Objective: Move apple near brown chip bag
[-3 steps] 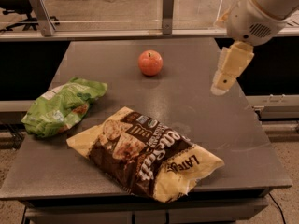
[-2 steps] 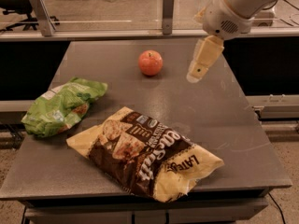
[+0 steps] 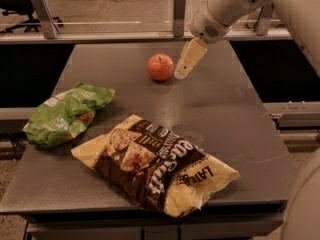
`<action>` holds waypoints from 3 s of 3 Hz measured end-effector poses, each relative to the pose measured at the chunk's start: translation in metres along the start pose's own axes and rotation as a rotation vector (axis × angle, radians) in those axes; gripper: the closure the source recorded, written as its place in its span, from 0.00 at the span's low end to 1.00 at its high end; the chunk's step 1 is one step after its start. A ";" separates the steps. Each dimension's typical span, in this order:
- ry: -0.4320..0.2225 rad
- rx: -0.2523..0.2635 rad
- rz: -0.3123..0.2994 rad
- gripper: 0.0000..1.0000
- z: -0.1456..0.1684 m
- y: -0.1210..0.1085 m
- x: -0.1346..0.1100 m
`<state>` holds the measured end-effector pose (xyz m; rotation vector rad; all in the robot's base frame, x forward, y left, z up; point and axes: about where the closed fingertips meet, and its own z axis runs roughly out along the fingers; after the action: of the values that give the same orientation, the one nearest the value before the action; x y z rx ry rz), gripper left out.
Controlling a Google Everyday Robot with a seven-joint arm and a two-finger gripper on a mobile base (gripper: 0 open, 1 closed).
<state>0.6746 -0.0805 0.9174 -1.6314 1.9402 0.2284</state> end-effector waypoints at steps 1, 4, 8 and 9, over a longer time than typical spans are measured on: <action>-0.006 -0.037 0.016 0.00 0.035 -0.012 -0.005; -0.066 -0.210 -0.004 0.19 0.092 0.008 -0.021; -0.088 -0.237 -0.023 1.00 0.083 0.020 -0.024; -0.113 -0.276 -0.070 1.00 0.058 0.048 -0.035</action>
Offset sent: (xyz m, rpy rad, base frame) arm 0.0466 0.0589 -0.0565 0.0784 0.1393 0.0724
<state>0.6509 -0.0120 0.8775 -1.8148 1.8253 0.5690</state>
